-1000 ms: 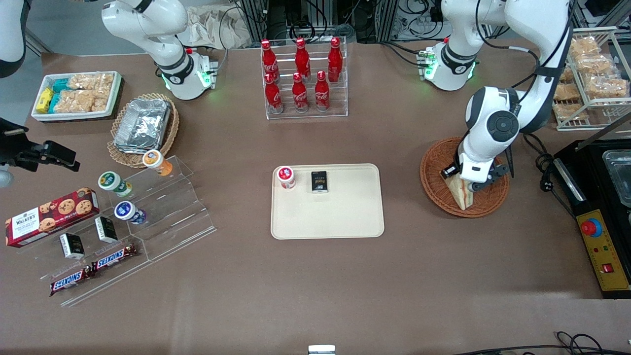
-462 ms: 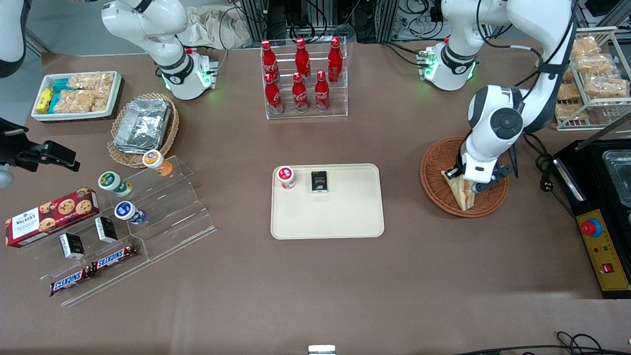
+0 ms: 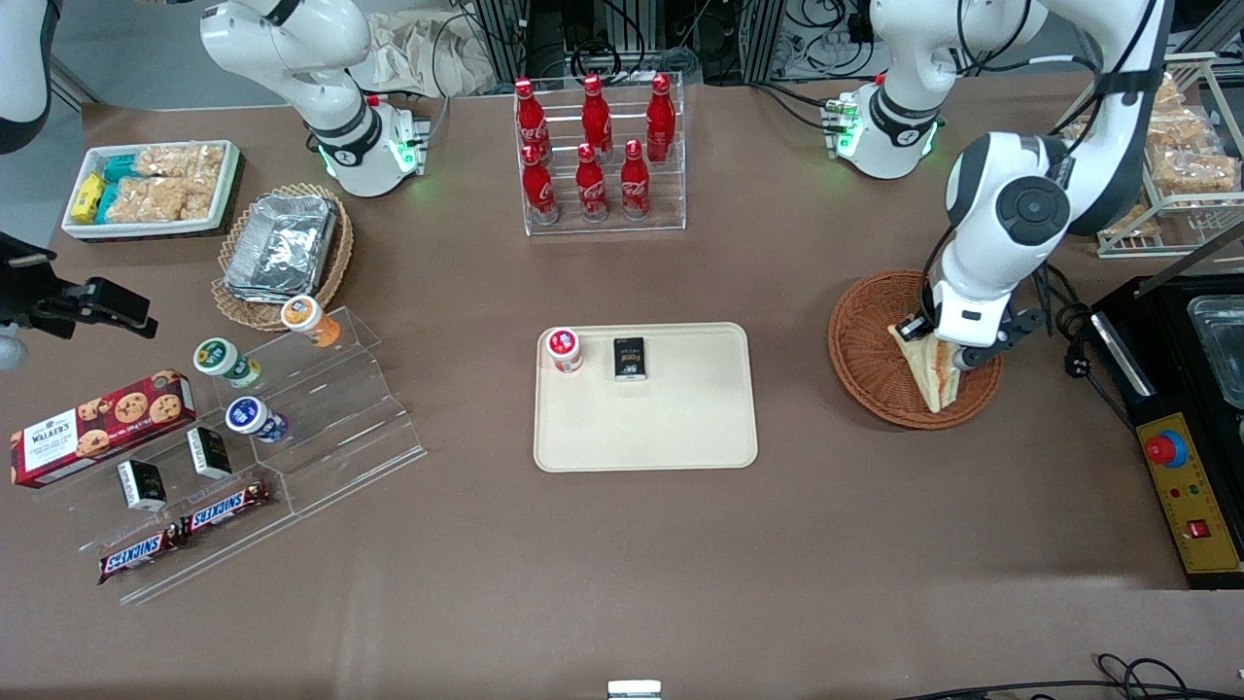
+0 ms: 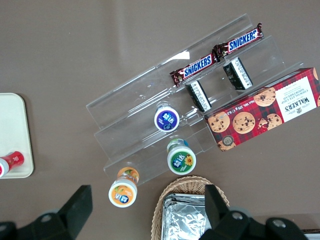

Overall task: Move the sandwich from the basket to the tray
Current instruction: 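Lift the sandwich and carry it with the left gripper to the tray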

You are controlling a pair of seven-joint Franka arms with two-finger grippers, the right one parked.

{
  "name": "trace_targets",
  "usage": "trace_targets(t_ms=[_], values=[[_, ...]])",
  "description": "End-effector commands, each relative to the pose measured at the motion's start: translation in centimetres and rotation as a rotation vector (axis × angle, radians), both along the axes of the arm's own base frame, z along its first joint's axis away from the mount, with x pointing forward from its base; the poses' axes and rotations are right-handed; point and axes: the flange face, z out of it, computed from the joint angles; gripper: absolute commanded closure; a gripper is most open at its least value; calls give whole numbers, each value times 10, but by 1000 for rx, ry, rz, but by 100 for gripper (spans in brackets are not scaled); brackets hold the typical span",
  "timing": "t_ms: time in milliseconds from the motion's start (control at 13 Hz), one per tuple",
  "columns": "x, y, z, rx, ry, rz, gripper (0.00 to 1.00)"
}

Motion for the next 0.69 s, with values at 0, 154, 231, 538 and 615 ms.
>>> trace_targets(t_ms=[0,154,231,538,615], values=[[33,-32,77,20,-21,-36,100],[42,-62,125,16,-48,-92,100],[44,-79,140,8,-73,-120,100],[43,-161,131,-27,-103,-285,100],[42,-182,112,-26,-100,-337,100]])
